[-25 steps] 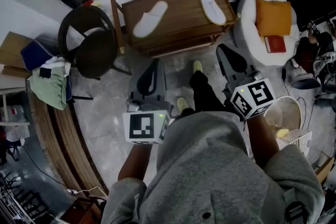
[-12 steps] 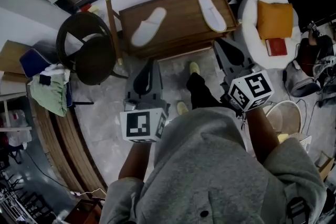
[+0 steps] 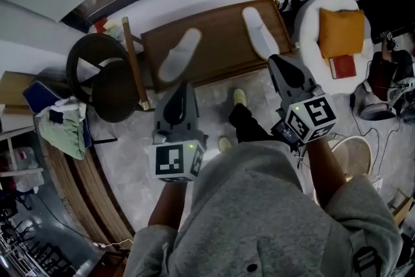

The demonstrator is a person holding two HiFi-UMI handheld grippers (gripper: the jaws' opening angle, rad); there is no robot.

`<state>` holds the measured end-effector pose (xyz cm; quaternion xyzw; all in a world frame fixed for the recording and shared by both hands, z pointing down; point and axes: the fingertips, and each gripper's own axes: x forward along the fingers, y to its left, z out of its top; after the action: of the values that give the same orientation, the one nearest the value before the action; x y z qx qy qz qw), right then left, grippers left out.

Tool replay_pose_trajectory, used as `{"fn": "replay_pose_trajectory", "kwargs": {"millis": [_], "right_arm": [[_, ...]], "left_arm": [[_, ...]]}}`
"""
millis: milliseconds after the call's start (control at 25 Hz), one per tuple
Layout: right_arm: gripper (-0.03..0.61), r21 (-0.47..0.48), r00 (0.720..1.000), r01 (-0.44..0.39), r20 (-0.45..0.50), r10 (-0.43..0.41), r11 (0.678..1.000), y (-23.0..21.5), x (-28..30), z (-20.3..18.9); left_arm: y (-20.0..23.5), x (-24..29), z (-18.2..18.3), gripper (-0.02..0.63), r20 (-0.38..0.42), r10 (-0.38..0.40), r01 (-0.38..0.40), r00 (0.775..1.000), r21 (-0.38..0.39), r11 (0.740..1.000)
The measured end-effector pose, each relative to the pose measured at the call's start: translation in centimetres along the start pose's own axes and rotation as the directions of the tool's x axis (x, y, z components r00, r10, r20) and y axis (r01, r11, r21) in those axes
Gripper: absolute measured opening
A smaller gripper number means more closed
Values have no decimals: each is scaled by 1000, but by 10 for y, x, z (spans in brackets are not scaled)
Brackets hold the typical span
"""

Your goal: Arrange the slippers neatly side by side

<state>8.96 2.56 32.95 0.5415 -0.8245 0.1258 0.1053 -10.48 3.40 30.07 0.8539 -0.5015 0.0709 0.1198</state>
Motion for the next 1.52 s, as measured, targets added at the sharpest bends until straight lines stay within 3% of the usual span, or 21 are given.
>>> {"fn": "replay_pose_trajectory", "kwargs": {"millis": [440,960,1320,1520], "right_arm": [[32,-83,997,-21,-77,15,996,-72,49,6],[32,-130,984,-130,-136,112,983,-125,91,0],[32,-204,948,-283,-206,242,937,-137,118,-11],[32,-233,912,-373,-270,309,898,-138,126,-27]], "left_arm": [[9,68,-1,15,-70,30,-32,997,-26,999],[9,134,8,15,-96,89,-90,991,-12,996],[14,167,8,15,-109,134,-135,985,-3,991],[16,174,8,15,-115,166,-168,979,-2,986]]}}
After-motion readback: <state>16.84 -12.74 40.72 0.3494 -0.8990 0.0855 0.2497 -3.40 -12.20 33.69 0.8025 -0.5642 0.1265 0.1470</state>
